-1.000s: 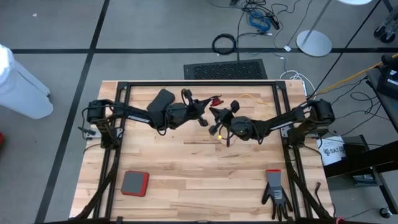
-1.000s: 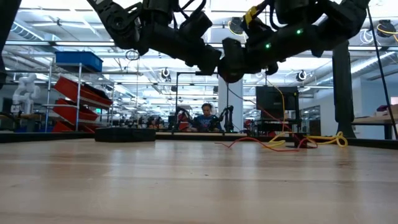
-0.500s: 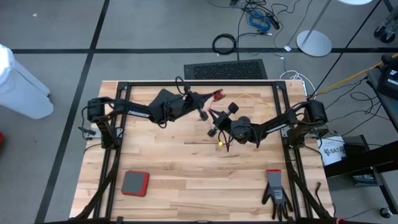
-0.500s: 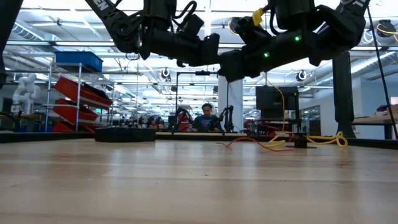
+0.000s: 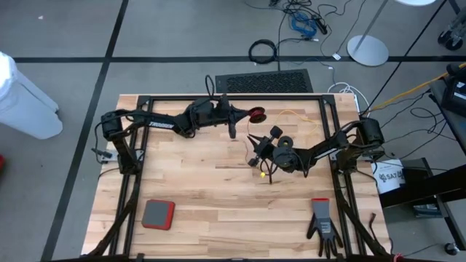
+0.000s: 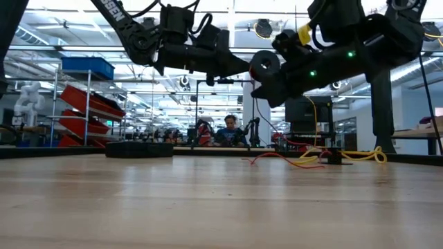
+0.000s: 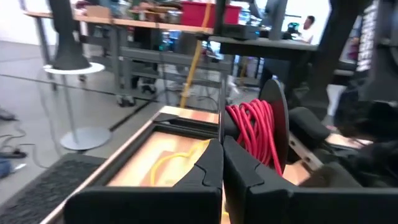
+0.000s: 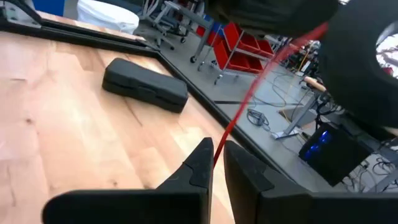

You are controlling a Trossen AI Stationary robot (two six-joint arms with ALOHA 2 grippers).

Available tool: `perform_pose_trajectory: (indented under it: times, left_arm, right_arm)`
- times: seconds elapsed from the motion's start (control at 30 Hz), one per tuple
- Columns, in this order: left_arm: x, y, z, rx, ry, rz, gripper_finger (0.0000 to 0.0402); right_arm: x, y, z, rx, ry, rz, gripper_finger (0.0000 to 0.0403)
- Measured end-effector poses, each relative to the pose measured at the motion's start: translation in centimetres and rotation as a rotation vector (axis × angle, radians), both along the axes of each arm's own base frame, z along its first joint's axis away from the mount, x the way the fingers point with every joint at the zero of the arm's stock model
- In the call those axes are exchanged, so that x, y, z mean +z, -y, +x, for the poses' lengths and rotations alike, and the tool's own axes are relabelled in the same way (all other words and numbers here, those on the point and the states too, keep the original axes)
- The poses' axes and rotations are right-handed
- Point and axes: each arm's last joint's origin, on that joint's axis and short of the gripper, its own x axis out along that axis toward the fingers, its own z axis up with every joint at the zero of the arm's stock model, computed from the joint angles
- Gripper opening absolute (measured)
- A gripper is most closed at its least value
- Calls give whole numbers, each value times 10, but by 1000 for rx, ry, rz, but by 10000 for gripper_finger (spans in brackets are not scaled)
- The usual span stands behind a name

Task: Coil cords
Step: Coil the red wire onto the black spool

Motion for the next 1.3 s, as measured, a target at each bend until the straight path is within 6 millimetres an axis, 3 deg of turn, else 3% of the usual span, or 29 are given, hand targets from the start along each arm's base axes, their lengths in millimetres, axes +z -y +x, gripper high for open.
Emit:
perform_pose_trajectory:
  times: [0.43, 1.3]
  left_arm:
    - [-3, -2, -1, -59, -27, -12, 0]
    - [-3, -1, -1, -109, -29, -14, 0]
  right_arm:
    - [-16, -6, -14, 35, -27, 52, 27]
    - [-37, -5, -21, 41, -172, 165, 26]
